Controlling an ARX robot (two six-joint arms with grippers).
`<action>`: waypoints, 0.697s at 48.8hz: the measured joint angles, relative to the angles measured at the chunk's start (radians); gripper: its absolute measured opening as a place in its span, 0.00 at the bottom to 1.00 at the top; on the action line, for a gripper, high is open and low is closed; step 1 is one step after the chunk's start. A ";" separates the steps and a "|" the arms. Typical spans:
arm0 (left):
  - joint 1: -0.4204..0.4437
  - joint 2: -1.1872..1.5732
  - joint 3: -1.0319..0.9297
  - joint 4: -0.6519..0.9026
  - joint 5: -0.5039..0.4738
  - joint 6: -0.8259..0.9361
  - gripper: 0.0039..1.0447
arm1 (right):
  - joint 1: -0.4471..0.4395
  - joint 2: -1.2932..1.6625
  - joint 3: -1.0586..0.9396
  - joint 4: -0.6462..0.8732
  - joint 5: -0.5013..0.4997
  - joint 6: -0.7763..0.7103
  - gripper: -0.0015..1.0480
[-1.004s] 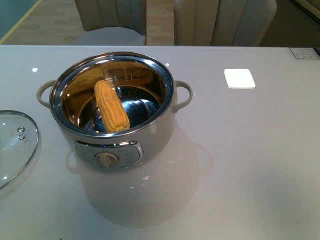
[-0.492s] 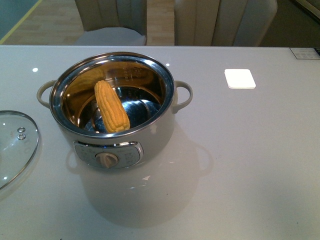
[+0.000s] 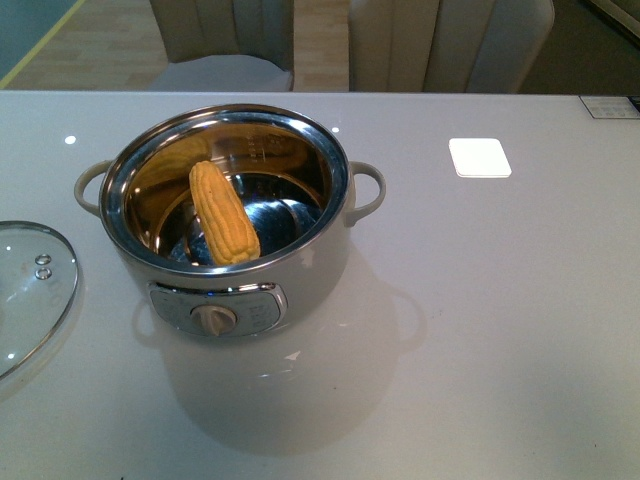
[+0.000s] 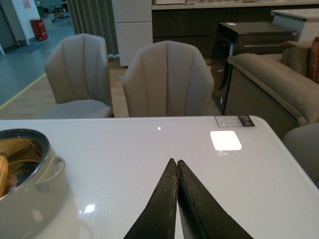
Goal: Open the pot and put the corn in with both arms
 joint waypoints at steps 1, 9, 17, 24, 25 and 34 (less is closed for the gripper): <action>0.000 0.000 0.000 0.000 0.000 0.000 0.94 | 0.000 0.000 0.000 0.000 0.000 0.000 0.07; 0.000 0.000 0.000 0.000 0.000 0.000 0.94 | 0.000 0.000 0.000 0.000 0.000 0.000 0.32; 0.000 0.000 0.000 0.000 0.000 0.000 0.94 | 0.000 0.000 0.000 0.000 0.000 0.000 0.57; 0.000 0.000 0.000 0.000 0.000 0.000 0.94 | 0.000 0.000 0.000 0.000 0.000 0.000 0.85; 0.000 0.000 0.000 0.000 0.000 0.000 0.94 | 0.000 0.000 0.000 0.000 0.000 0.000 0.90; 0.000 0.000 0.000 0.000 0.000 0.000 0.94 | 0.000 0.000 0.000 0.000 0.000 0.000 0.92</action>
